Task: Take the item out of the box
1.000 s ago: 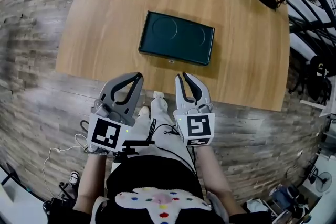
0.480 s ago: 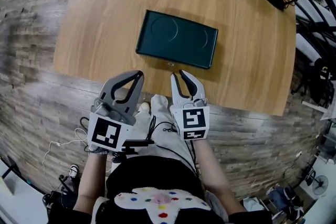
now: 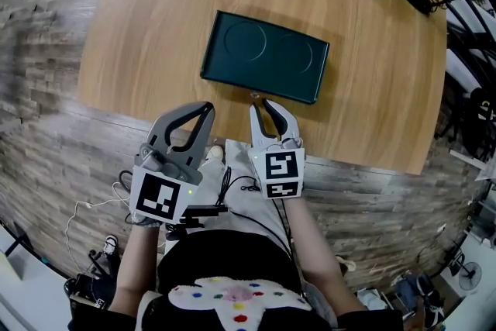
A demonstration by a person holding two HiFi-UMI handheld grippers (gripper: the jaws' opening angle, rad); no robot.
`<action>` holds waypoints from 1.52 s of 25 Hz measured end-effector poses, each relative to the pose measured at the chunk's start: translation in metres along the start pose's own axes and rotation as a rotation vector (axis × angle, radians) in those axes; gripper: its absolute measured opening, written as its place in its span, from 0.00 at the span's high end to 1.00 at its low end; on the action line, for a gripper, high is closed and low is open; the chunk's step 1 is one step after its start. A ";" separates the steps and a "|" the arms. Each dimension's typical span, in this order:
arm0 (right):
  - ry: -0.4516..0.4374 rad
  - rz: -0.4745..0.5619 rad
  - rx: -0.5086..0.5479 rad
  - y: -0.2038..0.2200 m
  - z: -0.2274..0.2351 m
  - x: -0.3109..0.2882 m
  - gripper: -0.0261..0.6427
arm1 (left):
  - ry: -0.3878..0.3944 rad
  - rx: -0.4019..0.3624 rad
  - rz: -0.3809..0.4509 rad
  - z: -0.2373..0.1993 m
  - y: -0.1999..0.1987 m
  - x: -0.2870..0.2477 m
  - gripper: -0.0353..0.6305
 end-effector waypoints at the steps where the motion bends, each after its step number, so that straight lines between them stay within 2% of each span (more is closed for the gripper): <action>1: -0.003 -0.005 0.000 0.001 0.000 -0.002 0.86 | 0.001 0.000 -0.001 0.000 0.000 -0.001 0.94; 18: -0.002 -0.022 0.016 0.004 0.003 -0.020 0.86 | -0.005 0.009 -0.016 -0.006 -0.001 -0.009 0.94; 38: 0.009 -0.028 0.025 0.015 -0.007 -0.006 0.86 | -0.004 0.034 -0.011 0.002 0.005 -0.001 0.94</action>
Point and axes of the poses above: the fingertips, and each gripper's own axes: x backward along the fingers, z to its right, y out of its underside, the point moved 8 cm from there along x, backward along the fingers, and after that the axes turned 13 degrees about y, right-handed, at the moved point
